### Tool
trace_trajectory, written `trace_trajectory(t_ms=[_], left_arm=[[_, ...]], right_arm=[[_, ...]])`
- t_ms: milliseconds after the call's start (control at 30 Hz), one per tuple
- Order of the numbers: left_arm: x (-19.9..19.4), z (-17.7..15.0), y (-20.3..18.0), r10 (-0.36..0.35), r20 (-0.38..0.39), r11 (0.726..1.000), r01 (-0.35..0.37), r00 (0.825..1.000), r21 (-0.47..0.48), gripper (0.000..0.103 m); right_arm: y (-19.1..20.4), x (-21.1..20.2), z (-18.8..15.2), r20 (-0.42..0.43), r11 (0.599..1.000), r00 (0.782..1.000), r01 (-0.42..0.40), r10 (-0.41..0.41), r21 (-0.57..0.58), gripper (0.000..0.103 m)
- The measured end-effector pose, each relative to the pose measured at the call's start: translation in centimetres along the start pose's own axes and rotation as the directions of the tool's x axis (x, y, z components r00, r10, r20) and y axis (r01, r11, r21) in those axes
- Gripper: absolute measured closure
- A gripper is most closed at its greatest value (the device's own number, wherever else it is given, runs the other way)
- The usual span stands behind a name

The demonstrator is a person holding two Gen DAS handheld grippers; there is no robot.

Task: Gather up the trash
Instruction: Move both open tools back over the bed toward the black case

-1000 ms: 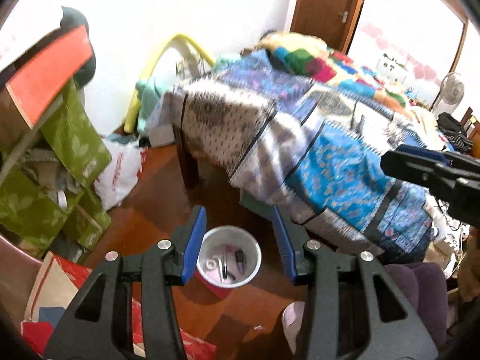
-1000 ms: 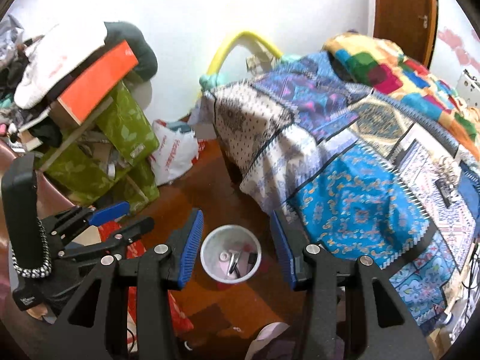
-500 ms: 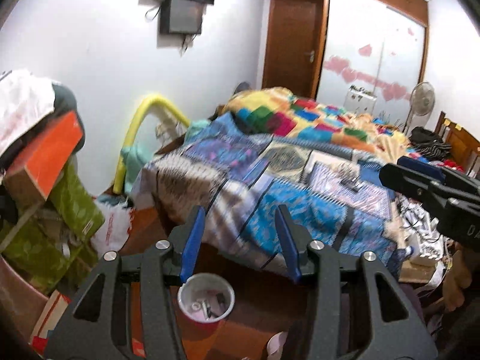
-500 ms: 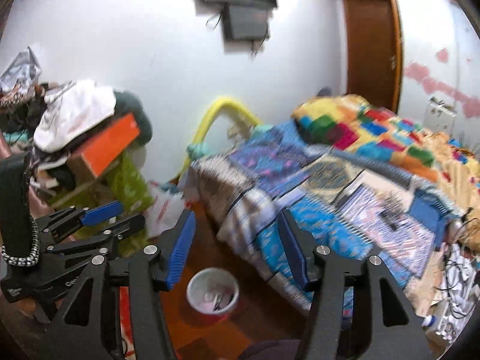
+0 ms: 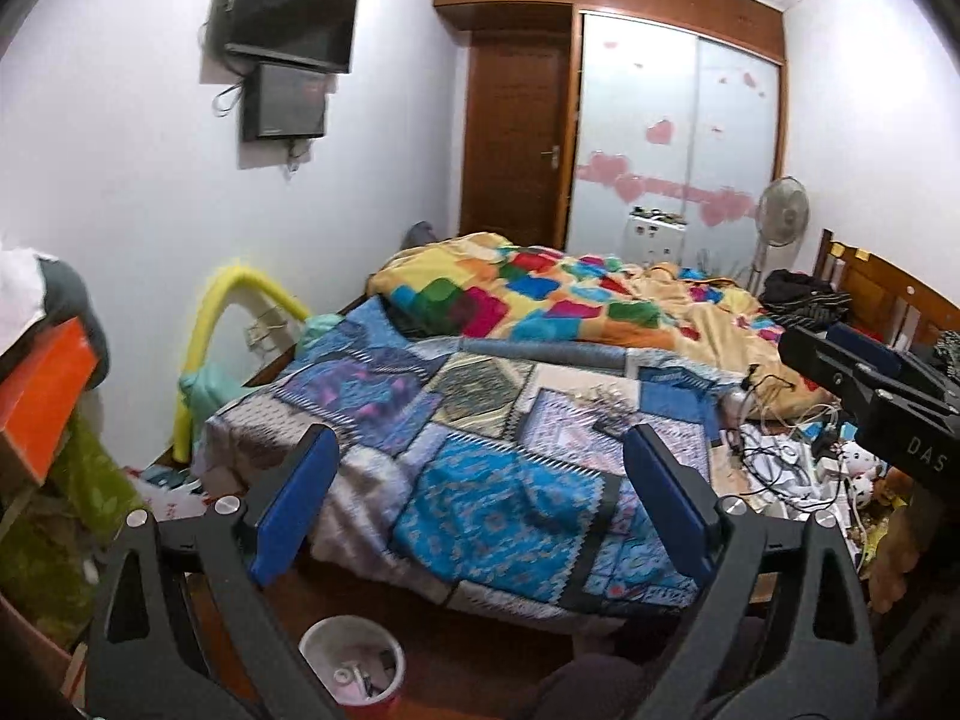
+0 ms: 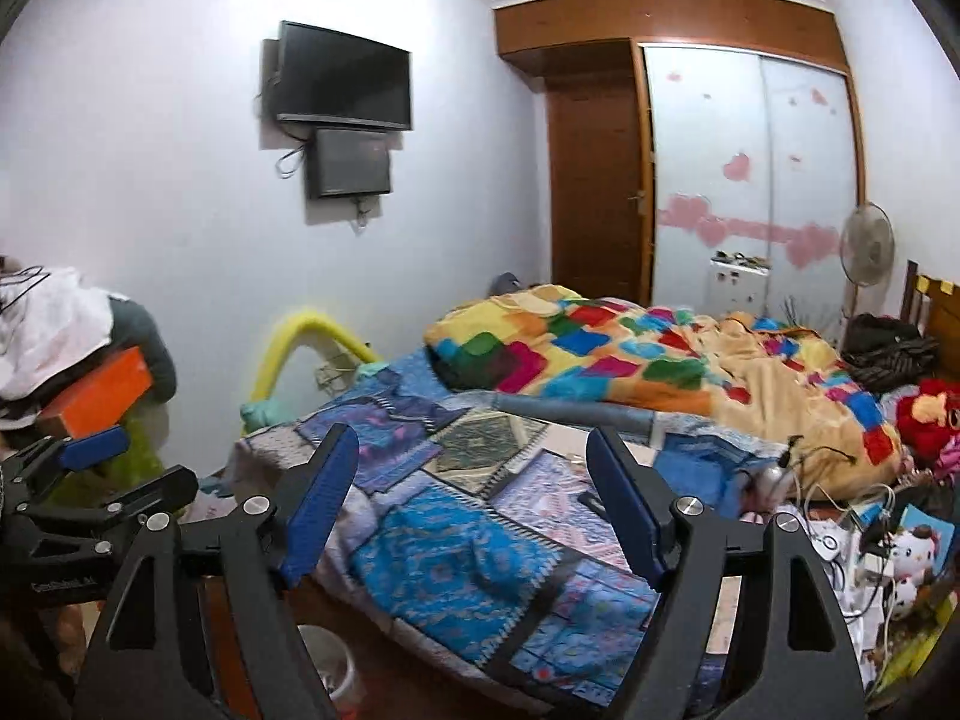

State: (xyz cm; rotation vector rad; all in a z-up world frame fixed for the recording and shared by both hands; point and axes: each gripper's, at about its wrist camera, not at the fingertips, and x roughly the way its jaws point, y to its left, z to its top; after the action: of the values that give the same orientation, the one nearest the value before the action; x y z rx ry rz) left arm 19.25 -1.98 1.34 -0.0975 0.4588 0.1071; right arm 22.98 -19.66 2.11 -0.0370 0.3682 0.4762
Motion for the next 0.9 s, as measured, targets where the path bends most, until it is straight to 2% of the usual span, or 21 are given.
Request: trace_trajectory(t_ms=[267, 367, 467, 567, 667, 900], left_arm=[[4.7, 1.6, -4.0, -0.103, -0.03, 0.994, 0.104, 0.994, 0.035, 0.007], [7.1, 1.9, -5.3, -0.142, -0.066, 0.989, 0.144, 0.988, 0.035, 0.007], [10.6, 1.9, -6.6, -0.172, -0.142, 0.984, 0.177, 0.975, 0.026, 0.007], [13.6, 1.3, -7.7, -0.152, -0.179, 0.987, 0.159, 0.972, 0.021, 0.007], [17.6, 0.7, -9.0, -0.161, -0.234, 0.985, 0.171, 0.959, 0.022, 0.007], [26.1, -0.8, -11.2, -0.158, -0.321, 0.984, 0.176, 0.934, 0.029, 0.007]], right_arm=[[-5.3, 1.1, -0.7, -0.043, 0.993, 0.992, 0.118, -0.117, 0.024, 0.028], [-7.5, 2.0, -1.3, -0.074, 0.986, 0.984, 0.163, -0.161, 0.029, 0.028], [-9.8, 3.0, -1.8, -0.107, 0.98, 0.977, 0.191, -0.184, 0.055, 0.027], [-11.8, 4.5, -2.5, -0.139, 0.971, 0.968, 0.222, -0.209, 0.086, 0.028], [-13.5, 6.6, -3.4, -0.179, 0.965, 0.958, 0.243, -0.223, 0.098, 0.027], [-16.8, 11.9, -5.9, -0.288, 0.967, 0.939, 0.23, -0.19, 0.109, 0.028]])
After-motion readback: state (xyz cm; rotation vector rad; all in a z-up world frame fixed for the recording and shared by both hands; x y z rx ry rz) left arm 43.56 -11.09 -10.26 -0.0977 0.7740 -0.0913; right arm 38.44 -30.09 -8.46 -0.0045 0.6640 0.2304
